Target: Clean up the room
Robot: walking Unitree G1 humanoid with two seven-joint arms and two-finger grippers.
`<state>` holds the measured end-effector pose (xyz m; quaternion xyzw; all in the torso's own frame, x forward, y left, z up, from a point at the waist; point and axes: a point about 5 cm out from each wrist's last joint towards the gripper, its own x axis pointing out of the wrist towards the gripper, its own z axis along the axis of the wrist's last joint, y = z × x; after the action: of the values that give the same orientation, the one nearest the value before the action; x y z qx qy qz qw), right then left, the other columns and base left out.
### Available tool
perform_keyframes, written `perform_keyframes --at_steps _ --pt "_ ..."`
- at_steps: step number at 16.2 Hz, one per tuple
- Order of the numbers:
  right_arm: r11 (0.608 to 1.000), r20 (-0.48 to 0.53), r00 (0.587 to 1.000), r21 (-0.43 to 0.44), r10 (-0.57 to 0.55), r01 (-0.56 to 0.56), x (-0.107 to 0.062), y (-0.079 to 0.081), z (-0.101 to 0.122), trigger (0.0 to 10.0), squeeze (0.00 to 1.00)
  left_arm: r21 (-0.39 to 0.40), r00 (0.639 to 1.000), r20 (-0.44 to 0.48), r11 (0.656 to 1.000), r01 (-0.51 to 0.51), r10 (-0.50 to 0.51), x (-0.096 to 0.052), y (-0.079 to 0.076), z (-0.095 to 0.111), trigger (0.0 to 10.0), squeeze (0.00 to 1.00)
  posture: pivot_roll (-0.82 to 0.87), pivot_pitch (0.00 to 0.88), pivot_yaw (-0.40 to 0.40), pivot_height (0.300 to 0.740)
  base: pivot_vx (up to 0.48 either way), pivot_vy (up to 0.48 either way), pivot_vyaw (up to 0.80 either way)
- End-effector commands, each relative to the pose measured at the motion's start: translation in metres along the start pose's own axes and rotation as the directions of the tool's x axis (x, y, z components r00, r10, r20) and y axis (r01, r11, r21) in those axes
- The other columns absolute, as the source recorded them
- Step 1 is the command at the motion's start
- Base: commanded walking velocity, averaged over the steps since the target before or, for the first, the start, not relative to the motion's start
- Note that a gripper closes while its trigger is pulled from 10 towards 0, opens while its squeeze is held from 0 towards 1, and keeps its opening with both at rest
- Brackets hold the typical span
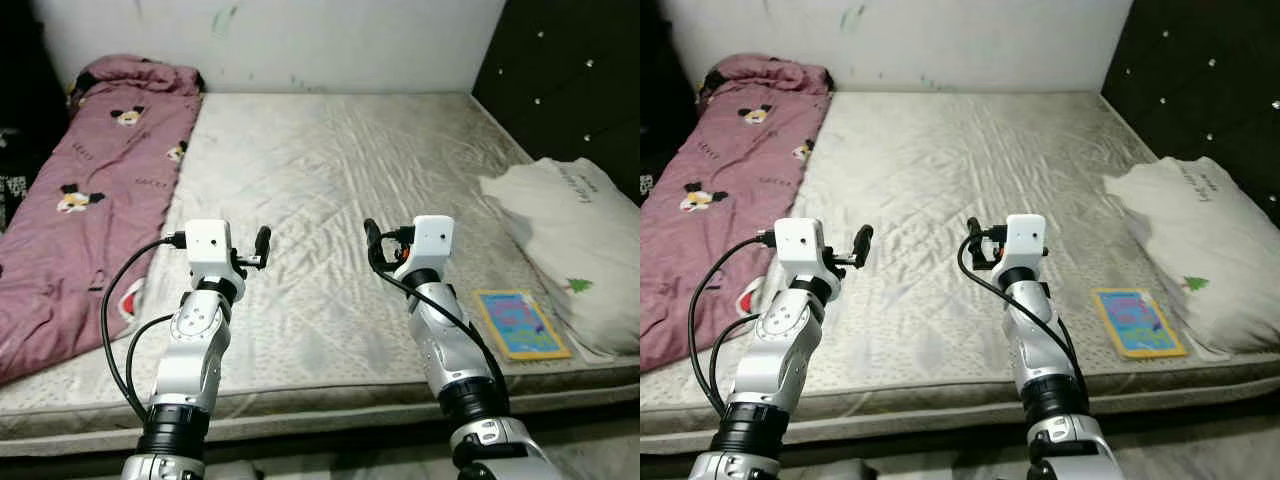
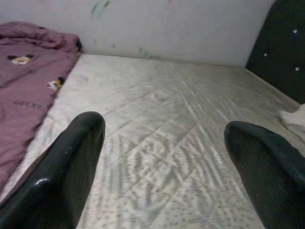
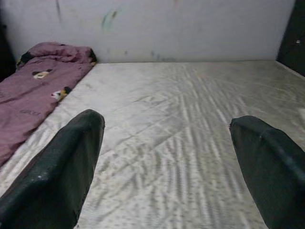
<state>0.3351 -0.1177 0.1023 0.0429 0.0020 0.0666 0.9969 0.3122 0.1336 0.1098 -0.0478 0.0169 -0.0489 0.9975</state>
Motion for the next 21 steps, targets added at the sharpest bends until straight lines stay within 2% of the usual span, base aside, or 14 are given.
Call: perform_keyframes --at_steps 1,8,21 --pt "1.0 0.006 1.0 0.006 0.013 -0.013 0.0028 0.0051 0.0037 10.0 0.0 -0.002 1.0 0.006 1.0 -0.015 0.015 0.002 0.0053 0.0036 10.0 0.0 0.05 0.0 -0.022 0.74 0.0 0.48 0.0" --pt "1.0 -0.003 1.0 -0.002 0.003 -0.003 0.004 0.004 0.0035 10.0 0.0 -0.038 1.0 0.01 0.999 -0.003 0.004 0.0028 0.0037 0.0043 10.0 0.0 0.04 0.0 -0.022 0.74 0.0 0.48 0.0" --pt "1.0 -0.014 1.0 -0.008 -0.002 0.002 0.0049 0.0029 0.0025 10.0 0.0 -0.05 1.0 0.004 0.999 -0.019 0.019 0.0037 0.0043 0.0043 10.0 0.0 0.04 0.0 -0.022 0.74 0.0 0.48 0.0"
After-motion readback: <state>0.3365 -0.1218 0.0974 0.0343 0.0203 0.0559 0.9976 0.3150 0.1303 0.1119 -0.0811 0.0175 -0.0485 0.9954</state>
